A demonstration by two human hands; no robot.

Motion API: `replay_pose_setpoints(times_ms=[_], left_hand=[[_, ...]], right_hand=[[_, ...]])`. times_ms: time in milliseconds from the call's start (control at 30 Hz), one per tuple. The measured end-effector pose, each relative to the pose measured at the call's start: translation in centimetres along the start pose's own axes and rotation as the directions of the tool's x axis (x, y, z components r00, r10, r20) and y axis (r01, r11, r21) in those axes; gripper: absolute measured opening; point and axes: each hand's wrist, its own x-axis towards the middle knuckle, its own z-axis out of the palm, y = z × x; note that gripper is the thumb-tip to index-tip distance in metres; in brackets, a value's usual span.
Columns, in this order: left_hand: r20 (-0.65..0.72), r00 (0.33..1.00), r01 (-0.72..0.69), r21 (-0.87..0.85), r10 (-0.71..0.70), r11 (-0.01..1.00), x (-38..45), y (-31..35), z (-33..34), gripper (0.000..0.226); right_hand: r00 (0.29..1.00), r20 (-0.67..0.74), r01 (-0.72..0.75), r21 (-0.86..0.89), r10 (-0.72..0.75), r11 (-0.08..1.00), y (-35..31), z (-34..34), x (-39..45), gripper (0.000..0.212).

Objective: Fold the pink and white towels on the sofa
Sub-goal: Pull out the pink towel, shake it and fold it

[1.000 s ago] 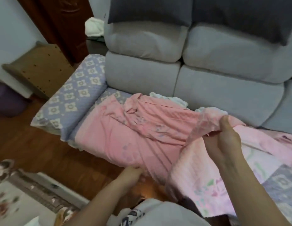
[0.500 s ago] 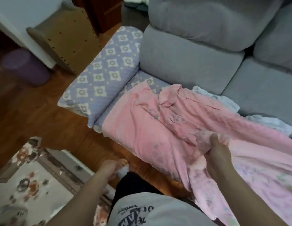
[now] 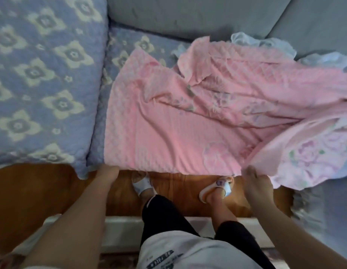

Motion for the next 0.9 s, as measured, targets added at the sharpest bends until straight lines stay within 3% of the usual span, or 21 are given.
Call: replay_pose_setpoints(times_ms=[133,200,300,433,567,733,833,900], left_hand=[[-0.008,1.0,-0.021,-0.005,0.021,1.0,1.2,-0.9,-0.2,0.072],[0.077,0.996,-0.057,0.039,0.054,0.998,1.7,-0.9,-0.7,0.063],[0.202,0.962,-0.209,0.111,0.183,0.972,-0.6,-0.9,-0.8,0.022],[0.197,0.867,-0.489,0.162,0.458,0.857,-7.1,-1.2,0.4,0.023],[0.044,0.936,-0.345,-0.082,0.349,0.935,-8.6,-0.4,-0.1,0.024],[-0.191,0.979,-0.084,-0.085,0.067,0.993,-1.7,0.3,0.8,0.051],[-0.21,0.978,-0.03,-0.191,-0.011,0.981,0.7,0.1,2.1,0.076],[-0.118,0.992,-0.007,-0.331,-0.034,0.944,1.9,-0.8,2.8,0.08]], right_hand=[[0.998,-0.067,-0.004,0.011,0.005,1.0,-1.0,-0.5,-0.3,0.062],[0.996,-0.084,0.001,-0.009,-0.001,1.0,-1.2,-0.9,-0.2,0.057],[1.0,-0.002,-0.006,-0.037,0.006,0.999,-1.0,-1.5,-0.6,0.058],[0.995,0.089,-0.026,-0.09,0.034,0.996,0.1,-3.3,-1.4,0.063],[0.99,0.137,0.061,-0.133,-0.042,0.989,0.2,-5.4,-0.3,0.041],[0.963,0.223,0.201,-0.202,-0.155,0.959,0.0,-1.5,2.7,0.057],[0.971,0.196,0.174,-0.195,-0.135,0.965,0.3,1.6,2.9,0.06],[0.983,0.152,0.121,-0.15,-0.098,0.981,0.8,2.6,3.2,0.056]])
